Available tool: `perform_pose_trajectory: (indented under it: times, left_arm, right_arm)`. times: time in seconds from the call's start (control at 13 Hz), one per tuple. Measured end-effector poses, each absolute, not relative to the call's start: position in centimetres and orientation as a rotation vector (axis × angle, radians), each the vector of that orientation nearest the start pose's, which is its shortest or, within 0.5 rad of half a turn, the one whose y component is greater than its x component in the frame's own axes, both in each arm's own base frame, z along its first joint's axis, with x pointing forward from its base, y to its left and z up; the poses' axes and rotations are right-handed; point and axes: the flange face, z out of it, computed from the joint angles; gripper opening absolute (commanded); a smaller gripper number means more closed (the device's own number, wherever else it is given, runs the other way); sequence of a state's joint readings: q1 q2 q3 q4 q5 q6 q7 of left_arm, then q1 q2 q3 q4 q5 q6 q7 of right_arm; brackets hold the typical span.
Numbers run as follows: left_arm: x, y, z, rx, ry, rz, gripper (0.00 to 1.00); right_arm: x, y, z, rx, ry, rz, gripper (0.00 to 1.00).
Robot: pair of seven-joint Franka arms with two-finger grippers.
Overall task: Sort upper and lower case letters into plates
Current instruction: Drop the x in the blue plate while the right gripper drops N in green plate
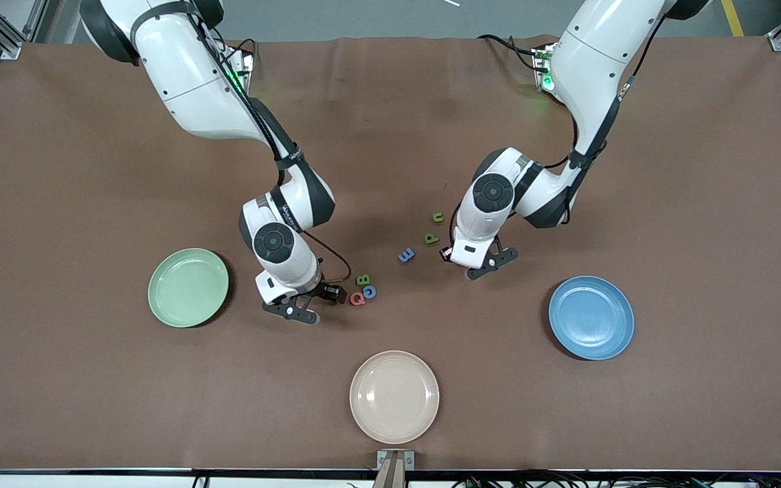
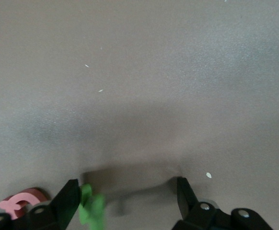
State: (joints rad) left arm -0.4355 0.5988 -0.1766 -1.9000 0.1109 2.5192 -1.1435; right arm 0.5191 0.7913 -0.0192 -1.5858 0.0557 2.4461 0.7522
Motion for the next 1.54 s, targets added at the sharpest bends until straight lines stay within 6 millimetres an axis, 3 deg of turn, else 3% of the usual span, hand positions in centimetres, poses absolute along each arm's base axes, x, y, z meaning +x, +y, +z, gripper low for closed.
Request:
perform_pose_trajectory:
  times: [0.15,0.31,0.38,0.54,0.62,0.77,0.85,0.92,1.0,1.15,1.31,1.54]
  left_arm:
    - [54.0,-35.8,20.6,-3.119,-0.779,-0.043,0.01]
    - [57.2,-33.3,22.5,-3.136,-0.751,-0.120,0.01]
    - [59.0,-30.8,23.2,-3.132,-0.693,-0.161,0.01]
    - [62.4,-23.9,23.6,-3.110,-0.564,-0.211,0.02]
    - [63.6,-20.4,23.6,-3.105,-0.497,-0.213,0.02]
    - [64.9,-15.2,23.2,-3.104,-0.349,-0.200,0.07]
    - [65.3,-13.2,22.9,-3.104,-0.278,-0.192,0.13]
    - [65.6,-11.3,22.5,-3.102,-0.215,-0.181,0.28]
    - [65.8,-9.4,22.0,-3.101,-0.175,-0.167,0.61]
    - [66.1,-6.5,21.0,-3.098,-0.160,-0.145,1.00]
    - [66.3,-6.6,20.9,-3.105,-0.160,-0.148,1.00]
    - [66.7,-10.3,22.4,-3.140,-0.193,-0.189,1.00]
  right_arm:
    - [61.5,34.1,17.5,-3.050,0.441,-0.063,0.83]
    - [61.2,34.5,17.3,-3.052,0.441,-0.061,0.65]
    - [61.2,34.6,17.4,-3.056,0.434,-0.064,0.50]
    - [61.2,34.7,17.5,-3.067,0.417,-0.073,0.15]
    - [61.3,34.7,17.7,-3.068,0.416,-0.076,0.02]
    - [61.4,34.8,18.2,-3.065,0.416,-0.081,0.00]
    - [61.5,34.7,18.2,-3.072,0.418,-0.075,0.00]
    - [61.6,34.3,18.1,-3.085,0.412,-0.067,0.00]
    - [61.9,33.5,18.1,-3.109,0.395,-0.047,0.00]
    - [63.4,29.6,19.0,-3.152,0.326,0.014,0.00]
    - [65.7,23.2,21.8,-3.163,0.202,0.023,0.00]
    - [66.4,11.9,24.7,-3.163,0.019,0.053,0.00]
